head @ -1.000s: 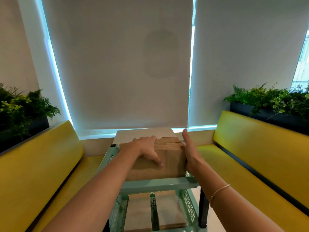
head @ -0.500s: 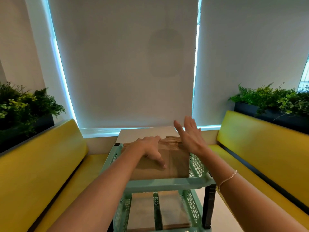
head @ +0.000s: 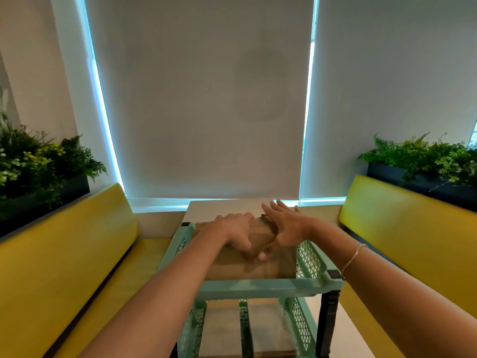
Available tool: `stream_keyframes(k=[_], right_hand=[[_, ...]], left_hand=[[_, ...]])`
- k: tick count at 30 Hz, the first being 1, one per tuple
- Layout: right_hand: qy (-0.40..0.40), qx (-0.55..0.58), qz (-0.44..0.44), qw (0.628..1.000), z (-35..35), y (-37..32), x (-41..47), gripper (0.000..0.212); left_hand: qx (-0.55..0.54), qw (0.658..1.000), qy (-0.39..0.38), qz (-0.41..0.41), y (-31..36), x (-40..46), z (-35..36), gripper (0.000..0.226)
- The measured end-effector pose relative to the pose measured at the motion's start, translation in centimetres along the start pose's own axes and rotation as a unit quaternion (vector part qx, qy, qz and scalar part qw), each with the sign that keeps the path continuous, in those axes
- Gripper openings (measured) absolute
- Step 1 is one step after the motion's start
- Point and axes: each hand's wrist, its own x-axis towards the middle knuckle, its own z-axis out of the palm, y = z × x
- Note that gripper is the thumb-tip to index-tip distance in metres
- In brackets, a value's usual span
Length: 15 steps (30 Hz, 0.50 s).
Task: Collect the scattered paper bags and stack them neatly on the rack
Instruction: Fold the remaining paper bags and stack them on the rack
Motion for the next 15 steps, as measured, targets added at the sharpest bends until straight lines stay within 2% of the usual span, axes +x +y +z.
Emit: stream_keyframes(k=[4, 6, 9, 12, 13, 15], right_hand=[[-0.02, -0.023, 0.006, 1.0, 0.3, 0.2, 1.1, 0.11], [-0.014, 0.026, 0.004, 1.0, 0.2, 0.4, 1.1, 0.102], [0.013, 0.103, -0.007, 0.995, 0.4, 1.5, 0.4, 0.084], [0.03, 0.214, -0.014, 0.976, 1.2, 2.8, -0.2, 0.07], [0.022, 0.26, -0.014, 0.965, 1.5, 3.2, -0.4, 0.067], [0.009, 0.33, -0.011, 0.944, 1.8, 3.8, -0.7, 0.069]], left_hand=[[-0.003, 1.0, 0.01, 0.021, -0.5, -0.2, 0.2, 0.085], [-0.031, 0.999, 0.016, 0.014, -1.7, -0.5, 0.1, 0.08], [-0.078, 0.996, 0.038, -0.006, -4.4, -1.7, -0.4, 0.06], [-0.16, 0.984, 0.068, -0.037, -7.5, -3.0, 0.1, 0.05], [-0.199, 0.976, 0.076, -0.052, -8.4, -3.4, 0.6, 0.054], [-0.276, 0.953, 0.084, -0.087, -9.6, -3.6, 1.6, 0.075]])
